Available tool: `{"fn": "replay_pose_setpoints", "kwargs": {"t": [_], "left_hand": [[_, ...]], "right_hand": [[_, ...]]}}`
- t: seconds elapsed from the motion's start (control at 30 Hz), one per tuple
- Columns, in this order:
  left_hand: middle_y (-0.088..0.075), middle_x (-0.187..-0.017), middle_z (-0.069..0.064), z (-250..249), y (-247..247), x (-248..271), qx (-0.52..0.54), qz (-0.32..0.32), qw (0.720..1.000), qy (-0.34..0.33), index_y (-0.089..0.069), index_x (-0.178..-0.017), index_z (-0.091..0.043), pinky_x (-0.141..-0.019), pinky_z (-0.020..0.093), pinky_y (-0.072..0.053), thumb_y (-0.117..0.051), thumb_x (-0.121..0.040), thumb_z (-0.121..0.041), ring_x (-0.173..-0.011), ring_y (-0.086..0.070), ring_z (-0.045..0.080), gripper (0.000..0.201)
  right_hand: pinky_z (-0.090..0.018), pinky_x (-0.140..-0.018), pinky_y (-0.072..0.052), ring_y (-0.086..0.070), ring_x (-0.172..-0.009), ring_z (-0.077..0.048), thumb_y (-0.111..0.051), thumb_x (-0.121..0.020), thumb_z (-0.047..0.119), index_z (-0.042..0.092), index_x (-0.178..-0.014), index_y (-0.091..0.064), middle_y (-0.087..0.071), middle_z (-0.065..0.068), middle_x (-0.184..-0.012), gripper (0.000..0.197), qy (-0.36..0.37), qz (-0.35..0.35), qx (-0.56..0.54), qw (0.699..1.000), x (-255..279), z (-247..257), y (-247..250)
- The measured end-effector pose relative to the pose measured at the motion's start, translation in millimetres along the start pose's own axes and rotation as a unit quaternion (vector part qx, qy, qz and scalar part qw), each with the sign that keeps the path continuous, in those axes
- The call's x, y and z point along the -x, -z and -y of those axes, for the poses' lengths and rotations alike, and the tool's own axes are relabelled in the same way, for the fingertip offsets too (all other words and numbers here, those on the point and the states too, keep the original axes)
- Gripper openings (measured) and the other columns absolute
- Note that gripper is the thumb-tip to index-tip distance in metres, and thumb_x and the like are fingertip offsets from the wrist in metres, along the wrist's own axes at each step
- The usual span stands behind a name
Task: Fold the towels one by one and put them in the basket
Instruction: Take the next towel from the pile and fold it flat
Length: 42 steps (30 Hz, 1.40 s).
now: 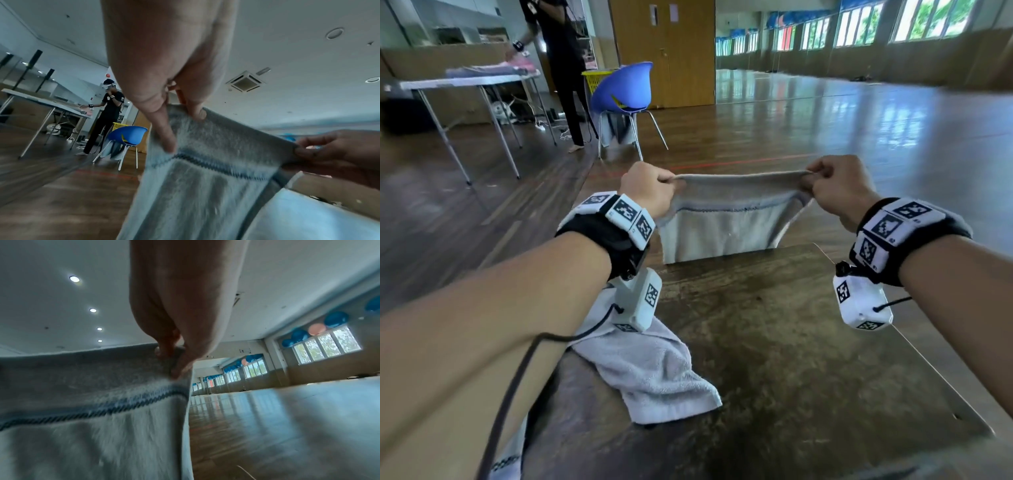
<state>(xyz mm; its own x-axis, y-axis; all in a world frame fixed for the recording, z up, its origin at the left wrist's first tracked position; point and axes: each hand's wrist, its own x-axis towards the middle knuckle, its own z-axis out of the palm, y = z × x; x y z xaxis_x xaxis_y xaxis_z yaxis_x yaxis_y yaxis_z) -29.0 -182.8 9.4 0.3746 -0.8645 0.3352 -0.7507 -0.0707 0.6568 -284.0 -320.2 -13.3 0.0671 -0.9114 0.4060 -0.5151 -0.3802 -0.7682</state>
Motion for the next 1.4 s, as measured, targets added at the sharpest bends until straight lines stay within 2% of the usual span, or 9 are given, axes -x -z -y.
{"fn": "replay_pose_setpoints", "kwargs": {"t": [0.03,0.13,0.23,0.33,0.47,0.6,0.77,1.17,1.4], "left_hand": [[-0.068,-0.085,0.013,0,0,3,-0.02,-0.046,0.998,-0.029,-0.06,-0.077,-0.012,-0.07,0.026,-0.045,-0.061,-0.097,-0.018,-0.077,-0.059,0.026,0.021],[-0.071,-0.083,0.014,8,-1,19,-0.032,-0.165,0.98,-0.109,-0.078,-0.092,-0.005,-0.066,0.023,-0.034,-0.062,-0.095,-0.016,-0.073,-0.059,0.024,0.019],[-0.074,-0.082,0.011,28,-11,44,-0.065,-0.133,0.983,-0.108,-0.079,-0.097,-0.005,-0.065,0.019,-0.034,-0.064,-0.093,-0.011,-0.077,-0.067,0.029,0.017],[-0.058,-0.065,-0.004,46,-21,65,-0.074,-0.115,0.985,-0.106,-0.079,-0.09,-0.005,-0.059,0.016,-0.029,-0.066,-0.093,-0.015,-0.072,-0.062,0.027,0.016],[-0.072,-0.09,0.01,55,-27,71,-0.051,-0.156,0.98,-0.108,-0.078,-0.094,-0.004,-0.077,0.022,-0.042,-0.069,-0.092,-0.015,-0.098,-0.066,0.027,0.015],[-0.064,-0.065,-0.002,68,-33,83,-0.111,-0.038,0.991,-0.06,-0.077,-0.078,-0.008,-0.057,0.013,-0.033,-0.064,-0.086,-0.002,-0.062,-0.057,0.014,0.016],[-0.07,-0.089,0.003,100,-48,129,-0.179,0.184,0.966,0.037,-0.076,-0.093,-0.012,-0.077,0.028,-0.048,-0.062,-0.095,-0.02,-0.085,-0.062,0.019,0.016],[-0.068,-0.082,0.01,81,10,177,-0.168,0.179,0.969,0.022,-0.072,-0.077,-0.007,-0.074,0.035,-0.049,-0.065,-0.086,-0.017,-0.081,-0.061,0.025,0.015],[-0.036,-0.055,0.002,43,46,201,-0.027,0.168,0.983,0.074,-0.032,-0.052,-0.018,-0.053,0.029,-0.029,-0.063,-0.085,-0.019,-0.053,-0.034,0.013,0.045]], "right_hand": [[-0.027,-0.074,-0.052,-0.066,-0.084,-0.016,-0.073,-0.09,0.011,0.03,-0.08,-0.069,-0.07,0.004,-0.086,0.022,0.034,-0.001,-0.013,0.999,2,1,1],[-0.021,-0.078,-0.053,-0.068,-0.088,-0.004,-0.071,-0.093,0.009,0.024,-0.096,-0.074,-0.074,0.008,-0.098,0.015,0.105,0.033,-0.072,0.991,13,-1,5],[-0.013,-0.059,-0.046,-0.06,-0.062,0.013,-0.074,-0.09,0.011,0.014,-0.099,-0.078,-0.07,0.013,-0.082,0.009,0.089,0.123,-0.001,0.988,33,-14,4],[-0.009,-0.064,-0.048,-0.066,-0.073,0.008,-0.075,-0.09,0.01,0.01,-0.097,-0.079,-0.075,0.005,-0.09,0.008,0.067,0.147,-0.002,0.987,47,-28,-2],[-0.006,-0.071,-0.049,-0.068,-0.086,0.0,-0.075,-0.09,0.01,0.01,-0.098,-0.078,-0.075,0.007,-0.097,0.009,0.066,0.099,-0.048,0.992,51,-28,-13],[-0.024,-0.077,-0.043,-0.065,-0.082,-0.015,-0.075,-0.089,0.015,0.02,-0.088,-0.077,-0.07,0.004,-0.08,0.005,0.092,0.155,0.07,0.981,55,-35,-10],[-0.027,-0.075,-0.047,-0.068,-0.085,-0.022,-0.078,-0.086,0.023,0.028,-0.084,-0.078,-0.075,-0.002,-0.083,0.005,0.087,0.291,0.231,0.924,104,-59,-5],[-0.024,-0.064,-0.042,-0.055,-0.067,-0.012,-0.066,-0.096,0.016,0.023,-0.079,-0.061,-0.062,0.005,-0.071,0.019,0.075,0.26,0.09,0.959,186,-45,30],[-0.038,-0.073,-0.05,-0.062,-0.074,-0.023,-0.065,-0.097,0.023,0.026,-0.085,-0.063,-0.068,0.0,-0.078,0.013,0.084,0.243,0.056,0.965,196,-12,82]]}}
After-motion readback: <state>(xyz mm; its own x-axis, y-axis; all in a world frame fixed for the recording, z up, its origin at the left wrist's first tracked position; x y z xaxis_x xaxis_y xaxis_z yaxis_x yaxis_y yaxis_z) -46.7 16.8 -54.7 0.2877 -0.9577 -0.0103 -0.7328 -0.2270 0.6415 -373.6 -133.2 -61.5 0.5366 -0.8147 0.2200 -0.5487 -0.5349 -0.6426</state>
